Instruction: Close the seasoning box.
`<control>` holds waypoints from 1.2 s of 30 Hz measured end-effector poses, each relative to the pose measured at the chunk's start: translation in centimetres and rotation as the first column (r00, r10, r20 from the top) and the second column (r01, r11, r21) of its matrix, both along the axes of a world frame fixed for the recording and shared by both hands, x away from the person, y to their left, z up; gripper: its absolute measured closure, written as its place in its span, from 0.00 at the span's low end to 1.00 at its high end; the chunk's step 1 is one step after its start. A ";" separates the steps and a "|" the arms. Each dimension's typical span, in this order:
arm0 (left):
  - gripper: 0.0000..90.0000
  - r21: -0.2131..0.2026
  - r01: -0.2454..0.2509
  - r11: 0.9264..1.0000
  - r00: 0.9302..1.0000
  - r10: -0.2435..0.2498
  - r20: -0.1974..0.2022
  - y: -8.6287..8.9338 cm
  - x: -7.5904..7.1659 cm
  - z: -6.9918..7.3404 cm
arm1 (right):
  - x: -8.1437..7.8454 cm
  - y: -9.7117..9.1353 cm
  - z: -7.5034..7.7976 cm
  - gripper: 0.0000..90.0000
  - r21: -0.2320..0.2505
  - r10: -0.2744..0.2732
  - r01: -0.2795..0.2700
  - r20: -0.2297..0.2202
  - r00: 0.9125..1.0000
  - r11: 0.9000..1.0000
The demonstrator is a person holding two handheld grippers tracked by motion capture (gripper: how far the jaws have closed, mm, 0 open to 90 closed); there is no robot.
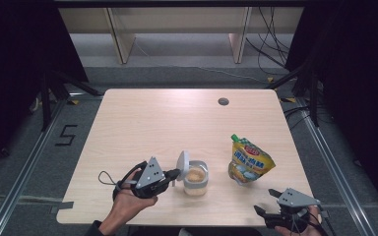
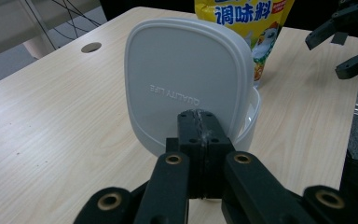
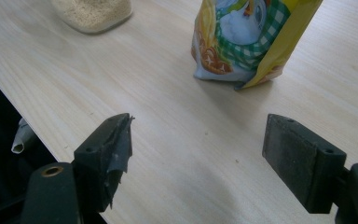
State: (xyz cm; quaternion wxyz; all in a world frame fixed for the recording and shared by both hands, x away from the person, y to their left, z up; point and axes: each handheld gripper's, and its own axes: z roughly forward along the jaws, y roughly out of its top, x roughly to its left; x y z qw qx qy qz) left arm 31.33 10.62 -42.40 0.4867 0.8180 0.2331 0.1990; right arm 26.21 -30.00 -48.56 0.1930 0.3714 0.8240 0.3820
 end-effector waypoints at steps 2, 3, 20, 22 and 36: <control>0.99 0.007 0.011 1.000 1.000 -0.011 0.002 -0.2 0.1 0.0 | 0.0 0.0 0.0 0.28 0.000 0.000 0.000 0.000 1.000 1.000; 0.99 0.010 0.015 1.000 1.000 -0.015 0.005 -0.3 0.1 0.1 | 0.0 0.0 0.0 0.28 0.000 0.000 0.000 -0.001 1.000 1.000; 0.63 -0.092 -0.017 0.996 0.999 0.012 -0.047 1.9 -0.6 -0.4 | -0.1 0.1 0.0 0.28 -0.002 0.006 -0.006 -0.010 1.000 1.000; 0.57 -0.085 -0.021 0.996 0.999 0.017 -0.050 2.3 -0.7 -0.7 | 0.0 0.1 -0.1 0.28 -0.013 0.013 -0.013 0.004 1.000 1.000; 0.41 -0.058 -0.079 0.995 0.989 0.071 -0.127 4.2 -1.7 -3.4 | 0.0 0.1 -0.1 0.28 -0.014 0.019 -0.019 0.000 1.000 1.000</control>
